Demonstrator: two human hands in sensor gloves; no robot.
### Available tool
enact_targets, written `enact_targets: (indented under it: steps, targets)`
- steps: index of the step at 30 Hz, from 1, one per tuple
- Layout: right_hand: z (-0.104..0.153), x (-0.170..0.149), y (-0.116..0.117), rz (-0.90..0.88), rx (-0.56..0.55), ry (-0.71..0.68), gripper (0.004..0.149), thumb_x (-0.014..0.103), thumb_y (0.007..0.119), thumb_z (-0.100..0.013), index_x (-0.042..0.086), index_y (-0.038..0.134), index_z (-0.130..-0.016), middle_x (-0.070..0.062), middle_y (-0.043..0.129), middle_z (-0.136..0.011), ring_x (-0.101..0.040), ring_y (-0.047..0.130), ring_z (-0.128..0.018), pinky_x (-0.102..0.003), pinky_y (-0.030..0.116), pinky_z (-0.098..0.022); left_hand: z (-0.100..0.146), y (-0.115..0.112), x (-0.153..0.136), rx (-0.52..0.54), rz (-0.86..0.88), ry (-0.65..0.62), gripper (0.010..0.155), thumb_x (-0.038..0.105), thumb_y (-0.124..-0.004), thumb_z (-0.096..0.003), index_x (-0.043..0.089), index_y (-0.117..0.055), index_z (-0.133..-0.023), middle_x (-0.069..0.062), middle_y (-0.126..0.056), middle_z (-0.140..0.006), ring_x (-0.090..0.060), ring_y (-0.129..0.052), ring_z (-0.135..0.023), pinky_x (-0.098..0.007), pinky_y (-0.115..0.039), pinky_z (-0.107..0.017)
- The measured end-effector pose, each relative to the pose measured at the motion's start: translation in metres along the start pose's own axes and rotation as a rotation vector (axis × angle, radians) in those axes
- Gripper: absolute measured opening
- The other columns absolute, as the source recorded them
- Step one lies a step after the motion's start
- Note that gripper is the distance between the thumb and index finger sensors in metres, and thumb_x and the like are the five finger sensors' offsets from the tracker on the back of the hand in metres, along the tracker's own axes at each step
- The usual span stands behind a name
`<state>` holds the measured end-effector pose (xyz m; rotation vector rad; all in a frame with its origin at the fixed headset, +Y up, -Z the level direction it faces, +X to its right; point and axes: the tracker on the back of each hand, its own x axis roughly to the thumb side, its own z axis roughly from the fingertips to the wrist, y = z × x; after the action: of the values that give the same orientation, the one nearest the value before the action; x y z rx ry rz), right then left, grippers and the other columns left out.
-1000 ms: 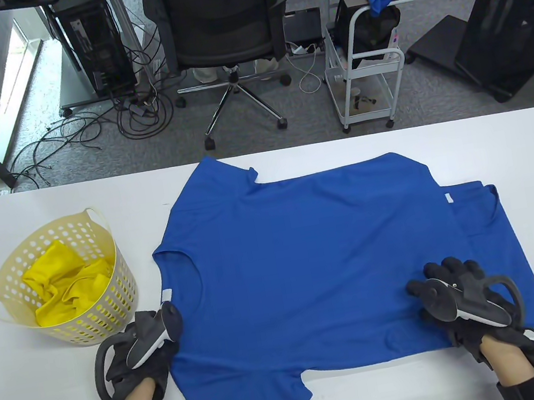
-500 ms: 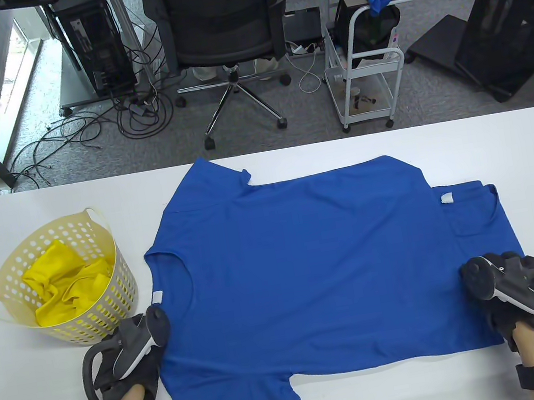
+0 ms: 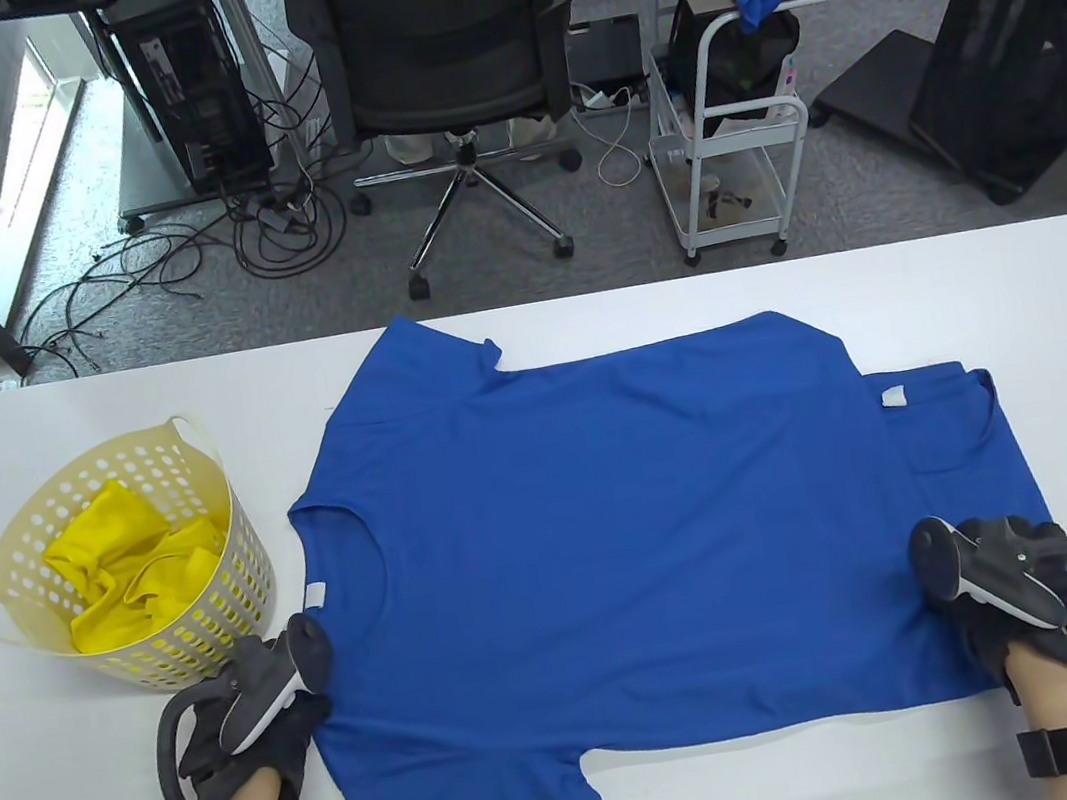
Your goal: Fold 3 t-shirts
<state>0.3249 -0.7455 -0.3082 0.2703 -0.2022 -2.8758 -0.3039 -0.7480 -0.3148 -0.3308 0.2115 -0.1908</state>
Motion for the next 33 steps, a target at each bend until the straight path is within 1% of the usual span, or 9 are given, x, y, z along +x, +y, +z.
enact_targets:
  steps: [11, 15, 17, 19, 22, 25, 27, 28, 33]
  targets:
    - [0.008, -0.003, -0.013, 0.027, -0.146, 0.030, 0.037, 0.039, 0.083, -0.037, 0.042, 0.081, -0.073, 0.003, 0.075, -0.101, -0.037, 0.069, -0.098, -0.066, 0.050, -0.073, 0.000, 0.002, -0.006, 0.064, 0.023, 0.033, 0.039, 0.048, -0.078, -0.0386, 0.052, -0.074, -0.078, 0.016, -0.074, -0.100, -0.014, -0.079, -0.094, -0.049, -0.065, -0.076]
    - [0.007, -0.011, -0.015, -0.008, -0.096, 0.048, 0.037, 0.039, 0.082, -0.038, 0.040, 0.082, -0.074, 0.003, 0.082, -0.094, -0.036, 0.077, -0.092, -0.065, 0.053, -0.071, 0.005, 0.010, -0.012, 0.094, 0.075, 0.047, 0.040, 0.046, -0.076, -0.0397, 0.048, -0.073, -0.079, 0.015, -0.080, -0.096, -0.013, -0.084, -0.089, -0.046, -0.070, -0.072]
    - [0.012, -0.017, -0.029, -0.066, -0.227, 0.092, 0.037, 0.037, 0.082, -0.038, 0.037, 0.082, -0.075, 0.006, 0.086, -0.089, -0.033, 0.081, -0.089, -0.063, 0.056, -0.070, 0.014, 0.023, -0.013, 0.188, 0.112, 0.051, 0.041, 0.045, -0.075, -0.0404, 0.046, -0.071, -0.081, 0.015, -0.079, -0.096, -0.012, -0.087, -0.087, -0.044, -0.073, -0.071]
    - [0.031, -0.027, -0.052, -0.188, -0.544, 0.201, 0.038, 0.037, 0.081, -0.039, 0.036, 0.081, -0.077, 0.006, 0.085, -0.088, -0.030, 0.082, -0.087, -0.060, 0.058, -0.071, 0.035, 0.045, -0.015, 0.434, 0.197, 0.049, 0.042, 0.044, -0.074, -0.0416, 0.045, -0.069, -0.083, 0.015, -0.077, -0.096, -0.010, -0.088, -0.085, -0.042, -0.075, -0.070]
    - [0.048, -0.035, -0.066, -0.153, -0.722, 0.265, 0.038, 0.038, 0.079, -0.042, 0.038, 0.078, -0.080, 0.007, 0.081, -0.092, -0.029, 0.078, -0.091, -0.059, 0.056, -0.073, 0.055, 0.056, -0.016, 0.656, 0.244, 0.025, 0.041, 0.043, -0.074, -0.0424, 0.044, -0.069, -0.083, 0.014, -0.076, -0.097, -0.009, -0.088, -0.085, -0.041, -0.076, -0.070]
    - [0.035, -0.034, -0.051, -0.082, -0.448, 0.164, 0.037, 0.038, 0.081, -0.039, 0.039, 0.082, -0.076, 0.001, 0.081, -0.095, -0.036, 0.076, -0.092, -0.062, 0.058, -0.069, 0.049, 0.047, -0.016, 0.487, 0.128, 0.008, 0.041, 0.045, -0.078, -0.0401, 0.045, -0.074, -0.081, 0.014, -0.079, -0.097, -0.011, -0.087, -0.087, -0.044, -0.073, -0.072]
    - [0.018, -0.028, -0.031, -0.045, 0.021, 0.039, 0.037, 0.037, 0.081, -0.040, 0.037, 0.082, -0.077, -0.003, 0.078, -0.097, -0.039, 0.074, -0.091, -0.064, 0.056, -0.068, 0.036, 0.031, -0.013, 0.128, 0.074, -0.008, 0.042, 0.048, -0.077, -0.0394, 0.046, -0.077, -0.082, 0.013, -0.076, -0.100, -0.014, -0.083, -0.091, -0.047, -0.070, -0.074]
    - [0.017, -0.027, -0.025, -0.033, 0.113, 0.037, 0.039, 0.039, 0.081, -0.040, 0.038, 0.081, -0.078, -0.003, 0.077, -0.098, -0.040, 0.073, -0.092, -0.064, 0.054, -0.068, 0.033, 0.026, -0.013, 0.084, 0.077, -0.027, 0.043, 0.051, -0.075, -0.0388, 0.045, -0.079, -0.082, 0.012, -0.077, -0.100, -0.014, -0.084, -0.091, -0.047, -0.069, -0.073]
    - [0.018, -0.030, -0.029, -0.190, -0.039, 0.008, 0.053, 0.051, 0.078, -0.038, 0.032, 0.075, -0.088, -0.005, 0.077, -0.098, -0.040, 0.074, -0.091, -0.066, 0.054, -0.068, 0.027, 0.019, -0.006, 0.102, 0.089, -0.031, 0.050, 0.058, -0.071, -0.0382, 0.043, -0.076, -0.086, 0.010, -0.076, -0.101, -0.017, -0.083, -0.091, -0.048, -0.069, -0.072]
